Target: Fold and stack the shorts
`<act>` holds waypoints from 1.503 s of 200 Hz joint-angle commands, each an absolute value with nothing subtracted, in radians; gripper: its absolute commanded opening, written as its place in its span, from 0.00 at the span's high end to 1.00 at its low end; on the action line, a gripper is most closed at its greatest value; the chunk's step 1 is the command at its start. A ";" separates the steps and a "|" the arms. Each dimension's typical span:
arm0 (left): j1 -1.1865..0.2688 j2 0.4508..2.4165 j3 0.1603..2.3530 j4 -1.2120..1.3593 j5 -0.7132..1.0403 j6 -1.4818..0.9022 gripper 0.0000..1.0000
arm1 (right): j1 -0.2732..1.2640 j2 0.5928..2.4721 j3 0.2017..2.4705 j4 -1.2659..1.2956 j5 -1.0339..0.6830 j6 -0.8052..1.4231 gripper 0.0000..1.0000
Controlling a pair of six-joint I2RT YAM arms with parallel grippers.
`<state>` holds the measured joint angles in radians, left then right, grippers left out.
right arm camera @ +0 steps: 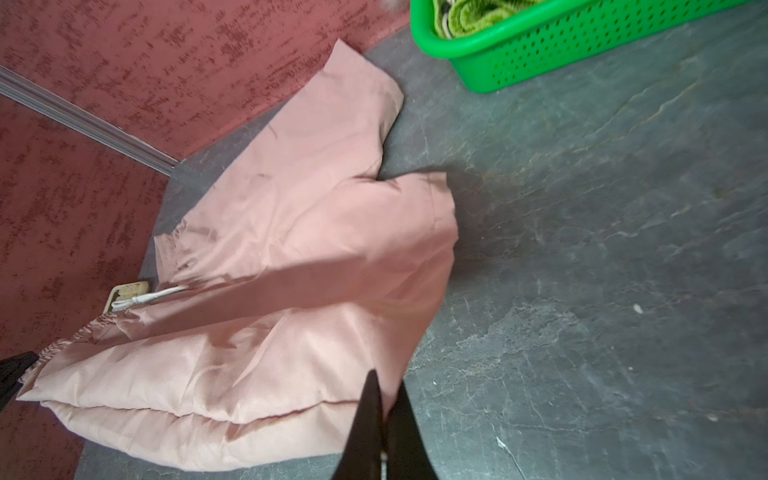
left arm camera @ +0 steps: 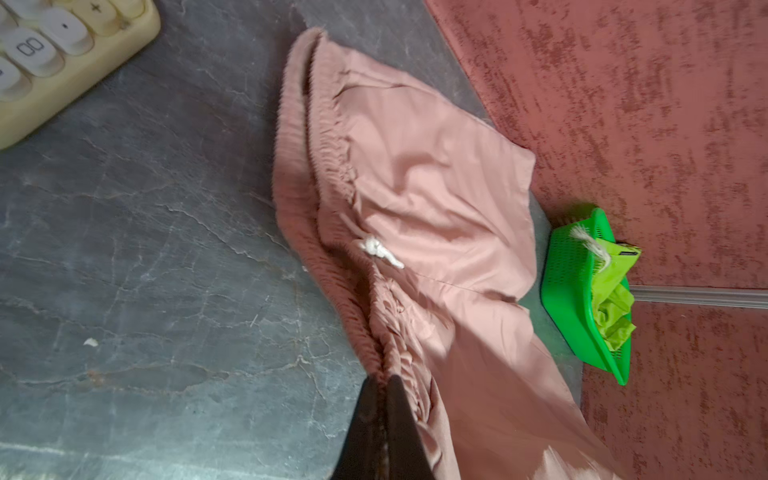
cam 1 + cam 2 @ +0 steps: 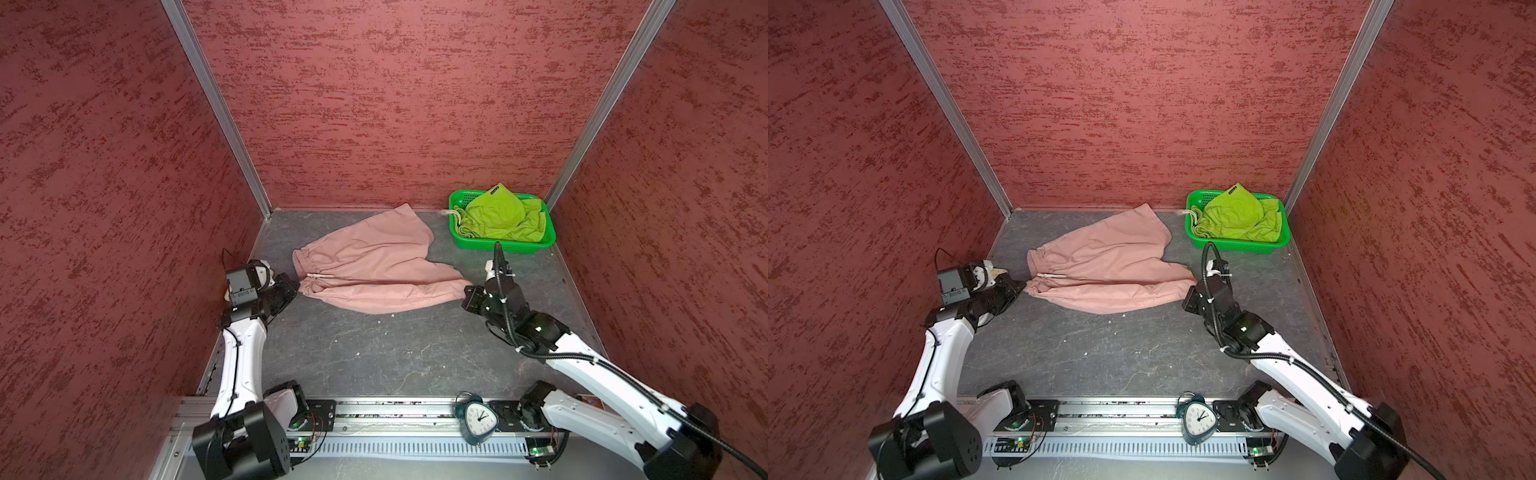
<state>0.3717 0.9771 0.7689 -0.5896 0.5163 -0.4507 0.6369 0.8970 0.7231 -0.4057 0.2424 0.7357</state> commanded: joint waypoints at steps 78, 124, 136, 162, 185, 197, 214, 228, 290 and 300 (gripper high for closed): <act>0.373 0.745 0.863 -0.997 0.617 -0.416 1.00 | 0.660 0.959 1.029 -0.648 0.394 0.519 1.00; 0.386 0.780 0.850 -1.008 0.695 -0.459 1.00 | 0.539 1.227 1.248 -0.543 0.303 0.305 1.00; 0.405 0.813 0.857 -1.026 0.712 -0.444 1.00 | 0.507 1.299 1.305 -0.522 0.265 0.277 1.00; 0.417 0.820 0.916 -1.060 0.707 -0.431 1.00 | 0.495 1.332 1.369 -0.477 0.240 0.224 1.00; 0.414 0.821 0.977 -1.096 0.711 -0.424 1.00 | 0.495 1.231 1.291 -0.431 0.232 0.210 1.00; 0.408 0.814 0.988 -1.111 0.713 -0.423 1.00 | 0.495 1.167 1.254 -0.442 0.240 0.216 1.00; 0.389 0.792 0.990 -1.126 0.723 -0.425 1.00 | 0.495 1.076 1.227 -0.494 0.252 0.227 1.00; 0.364 0.768 0.987 -1.135 0.724 -0.433 1.00 | 0.497 1.007 1.220 -0.547 0.274 0.235 1.00; 0.197 0.656 0.988 -1.224 0.618 -0.469 1.00 | 0.497 0.906 1.244 -0.713 0.244 0.277 1.00; 0.199 0.649 0.971 -1.234 0.613 -0.467 1.00 | 0.498 0.935 1.243 -0.709 0.229 0.277 1.00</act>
